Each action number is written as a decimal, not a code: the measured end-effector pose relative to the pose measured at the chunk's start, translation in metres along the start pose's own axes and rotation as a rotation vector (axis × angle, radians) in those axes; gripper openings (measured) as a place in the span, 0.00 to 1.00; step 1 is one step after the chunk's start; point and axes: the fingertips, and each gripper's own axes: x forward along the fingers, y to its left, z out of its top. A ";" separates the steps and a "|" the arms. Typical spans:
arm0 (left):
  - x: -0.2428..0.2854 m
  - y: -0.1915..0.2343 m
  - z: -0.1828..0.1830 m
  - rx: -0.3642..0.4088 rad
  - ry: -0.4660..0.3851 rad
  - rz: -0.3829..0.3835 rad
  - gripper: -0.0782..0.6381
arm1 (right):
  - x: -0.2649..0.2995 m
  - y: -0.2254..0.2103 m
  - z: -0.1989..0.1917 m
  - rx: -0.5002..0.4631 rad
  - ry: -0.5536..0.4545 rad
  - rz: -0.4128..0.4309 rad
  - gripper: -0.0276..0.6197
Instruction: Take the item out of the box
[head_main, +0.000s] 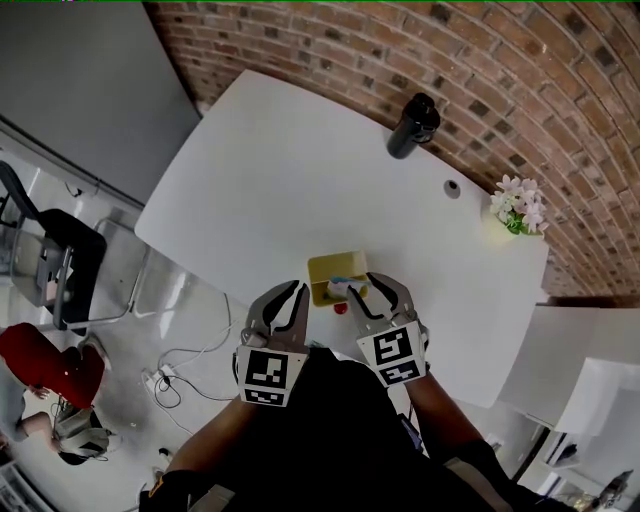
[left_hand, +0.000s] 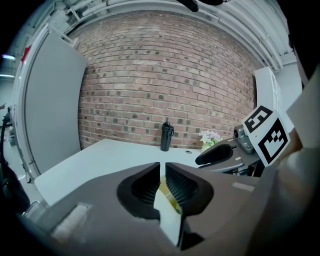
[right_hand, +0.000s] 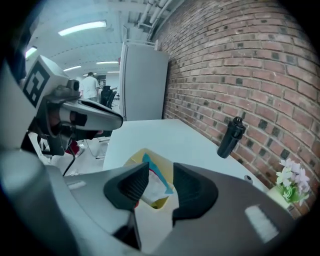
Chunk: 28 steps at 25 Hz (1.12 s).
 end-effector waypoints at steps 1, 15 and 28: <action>0.002 0.001 -0.001 -0.001 0.001 0.003 0.16 | 0.002 -0.001 -0.003 -0.009 0.007 0.008 0.28; 0.007 0.008 -0.010 -0.019 0.017 0.017 0.14 | 0.014 0.001 -0.030 -0.048 0.084 0.058 0.19; -0.005 0.004 -0.001 -0.024 0.007 -0.004 0.12 | 0.000 0.010 -0.027 -0.090 0.098 0.046 0.05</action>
